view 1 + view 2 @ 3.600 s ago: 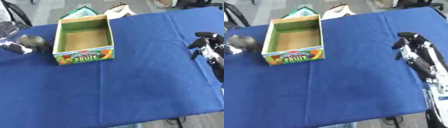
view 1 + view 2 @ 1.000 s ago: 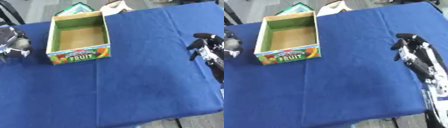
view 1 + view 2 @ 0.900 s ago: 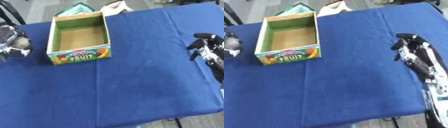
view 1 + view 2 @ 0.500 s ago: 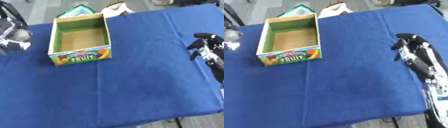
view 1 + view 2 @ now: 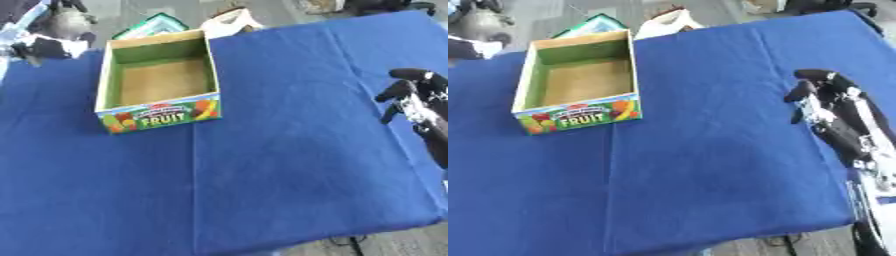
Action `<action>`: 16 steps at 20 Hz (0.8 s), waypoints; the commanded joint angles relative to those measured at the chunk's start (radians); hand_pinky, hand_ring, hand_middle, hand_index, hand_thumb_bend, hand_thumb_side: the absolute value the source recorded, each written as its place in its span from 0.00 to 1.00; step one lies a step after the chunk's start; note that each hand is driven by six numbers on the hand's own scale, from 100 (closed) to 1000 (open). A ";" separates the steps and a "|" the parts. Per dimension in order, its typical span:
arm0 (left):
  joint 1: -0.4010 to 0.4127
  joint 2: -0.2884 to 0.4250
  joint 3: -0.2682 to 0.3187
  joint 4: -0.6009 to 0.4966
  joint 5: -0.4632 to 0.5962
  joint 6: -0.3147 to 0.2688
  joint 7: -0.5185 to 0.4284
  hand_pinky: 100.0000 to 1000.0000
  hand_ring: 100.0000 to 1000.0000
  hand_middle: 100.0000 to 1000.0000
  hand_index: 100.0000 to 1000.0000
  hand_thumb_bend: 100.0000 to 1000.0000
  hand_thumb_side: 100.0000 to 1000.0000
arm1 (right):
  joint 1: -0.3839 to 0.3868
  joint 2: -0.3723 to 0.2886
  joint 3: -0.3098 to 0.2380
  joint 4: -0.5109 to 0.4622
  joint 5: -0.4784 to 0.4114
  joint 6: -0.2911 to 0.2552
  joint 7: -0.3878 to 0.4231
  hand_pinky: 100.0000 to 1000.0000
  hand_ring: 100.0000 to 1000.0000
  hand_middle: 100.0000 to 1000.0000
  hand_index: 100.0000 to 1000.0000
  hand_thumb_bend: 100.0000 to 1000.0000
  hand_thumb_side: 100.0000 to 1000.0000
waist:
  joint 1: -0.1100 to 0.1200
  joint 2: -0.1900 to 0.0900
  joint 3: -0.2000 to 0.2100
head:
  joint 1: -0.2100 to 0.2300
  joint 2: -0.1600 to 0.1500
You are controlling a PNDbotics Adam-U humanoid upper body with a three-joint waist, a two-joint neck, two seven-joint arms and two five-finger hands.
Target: Pick up objects on the table and place them in the box.
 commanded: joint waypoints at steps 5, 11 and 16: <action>-0.034 -0.051 -0.013 0.000 -0.031 -0.013 0.007 0.04 0.10 0.04 0.31 0.00 0.11 | -0.030 0.000 0.011 -0.010 -0.005 -0.003 0.016 0.30 0.56 0.47 0.73 0.00 0.37 | -0.001 -0.002 -0.038 | 0.028 -0.022; -0.020 -0.087 -0.009 0.066 -0.107 -0.007 0.046 0.09 0.13 0.08 0.35 0.00 0.14 | -0.041 0.003 0.016 -0.010 -0.007 -0.006 0.022 0.30 0.56 0.47 0.73 0.00 0.36 | -0.003 0.012 -0.075 | 0.039 -0.031; -0.006 -0.106 -0.016 0.107 -0.161 -0.012 -0.005 0.34 0.31 0.23 0.48 0.00 0.16 | -0.044 0.006 0.016 -0.011 -0.008 -0.008 0.023 0.30 0.56 0.47 0.73 0.00 0.36 | -0.005 0.018 -0.083 | 0.041 -0.031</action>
